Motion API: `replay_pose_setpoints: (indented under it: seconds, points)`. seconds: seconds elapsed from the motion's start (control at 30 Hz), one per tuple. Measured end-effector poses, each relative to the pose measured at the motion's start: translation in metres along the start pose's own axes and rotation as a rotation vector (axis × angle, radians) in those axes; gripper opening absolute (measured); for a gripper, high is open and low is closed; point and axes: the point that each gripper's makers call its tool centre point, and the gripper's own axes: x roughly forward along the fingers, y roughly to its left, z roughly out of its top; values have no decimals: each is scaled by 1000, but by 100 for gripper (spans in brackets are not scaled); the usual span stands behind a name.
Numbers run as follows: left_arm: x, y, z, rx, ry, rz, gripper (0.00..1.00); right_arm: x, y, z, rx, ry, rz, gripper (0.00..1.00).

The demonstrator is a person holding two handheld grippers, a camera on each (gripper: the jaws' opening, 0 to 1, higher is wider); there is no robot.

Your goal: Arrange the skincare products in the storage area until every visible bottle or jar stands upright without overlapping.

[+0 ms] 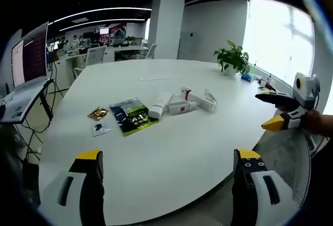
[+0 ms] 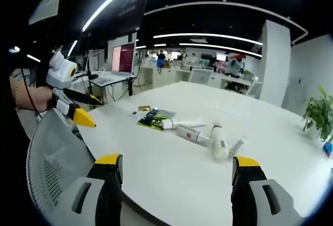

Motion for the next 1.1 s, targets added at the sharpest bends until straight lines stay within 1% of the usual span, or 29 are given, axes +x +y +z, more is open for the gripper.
replay_pose_setpoints:
  seconds: [0.13, 0.2, 0.27, 0.37, 0.5, 0.63, 0.7, 0.73, 0.8, 0.83, 0.9, 0.93, 1.0, 1.03, 1.1]
  points:
    - [0, -2, -2, -4, 13, -15, 98, 1, -1, -2, 1, 12, 0, 89]
    - [0, -3, -5, -8, 37, -30, 99, 1, 0, -3, 3, 18, -2, 90]
    - [0, -4, -8, 5, 62, -39, 99, 1, 0, -4, 5, 23, -3, 90]
    - [-2, -3, -5, 7, 59, -54, 99, 1, -1, -4, 12, 24, -3, 90]
    - [-1, -1, -2, 8, 62, -66, 99, 2, 3, -2, 9, 17, 15, 89]
    - [1, -4, 8, 9, 56, -46, 99, 2, 10, 2, 25, 3, 52, 89]
    - [3, -5, 12, 12, 62, -40, 99, 2, 15, 5, 64, -1, 84, 89]
    - [5, -5, 14, 10, 65, -45, 99, 2, 20, 6, 106, 8, 114, 90]
    - [7, -7, 18, 13, 68, -46, 99, 2, 20, 5, 101, 17, 121, 91]
    - [9, -9, 21, 24, 68, -43, 99, 1, 22, 5, 100, 14, 131, 90]
    - [13, -7, 22, 24, 76, -38, 99, -1, 23, 6, 86, 12, 140, 85]
    - [14, -7, 23, 19, 79, -35, 99, -1, 24, 6, 75, 15, 149, 85]
    - [16, -5, 28, 6, 70, -29, 99, -1, 28, 4, 58, 29, 170, 86]
    - [14, -5, 33, 7, 61, -25, 99, -1, 29, 2, 13, 39, 180, 86]
    - [14, -6, 37, 10, 58, -24, 99, 1, 30, 3, 21, 38, 186, 85]
